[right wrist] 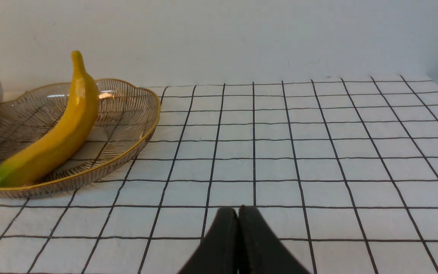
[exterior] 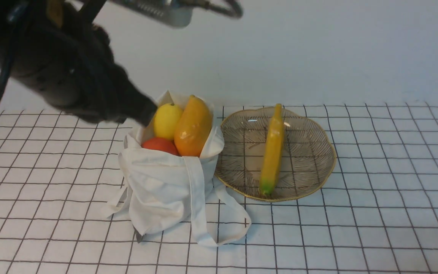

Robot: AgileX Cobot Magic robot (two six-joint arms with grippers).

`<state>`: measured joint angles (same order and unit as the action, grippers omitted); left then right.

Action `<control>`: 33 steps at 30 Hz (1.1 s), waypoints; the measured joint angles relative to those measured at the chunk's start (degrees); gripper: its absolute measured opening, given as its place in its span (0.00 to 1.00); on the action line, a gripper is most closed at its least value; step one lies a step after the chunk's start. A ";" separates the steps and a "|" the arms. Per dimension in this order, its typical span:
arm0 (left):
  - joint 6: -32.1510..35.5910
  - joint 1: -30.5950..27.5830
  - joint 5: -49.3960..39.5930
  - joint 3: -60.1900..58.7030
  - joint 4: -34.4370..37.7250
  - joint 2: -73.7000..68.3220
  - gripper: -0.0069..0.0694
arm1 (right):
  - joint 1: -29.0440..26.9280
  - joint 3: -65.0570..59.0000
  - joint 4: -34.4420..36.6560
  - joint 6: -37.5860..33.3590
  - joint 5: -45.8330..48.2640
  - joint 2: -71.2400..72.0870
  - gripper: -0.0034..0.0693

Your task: Take the fruit out of the bag on the white checkered tablecloth and place them on the plate.

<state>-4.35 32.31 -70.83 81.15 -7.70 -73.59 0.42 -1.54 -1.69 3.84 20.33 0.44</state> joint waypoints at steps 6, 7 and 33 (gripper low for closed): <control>-5.55 0.00 13.15 -22.46 -0.52 16.32 0.08 | 0.00 0.00 0.00 0.00 0.00 0.00 0.03; -6.71 0.00 17.87 -28.56 -0.57 20.38 0.08 | 0.00 0.00 0.00 0.00 0.00 0.00 0.03; -14.29 0.00 53.98 -69.85 -1.51 48.18 0.08 | 0.00 0.00 0.00 0.00 0.00 0.00 0.03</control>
<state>-18.64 32.31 -16.85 11.31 -9.20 -25.41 0.42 -1.54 -1.69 3.84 20.33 0.44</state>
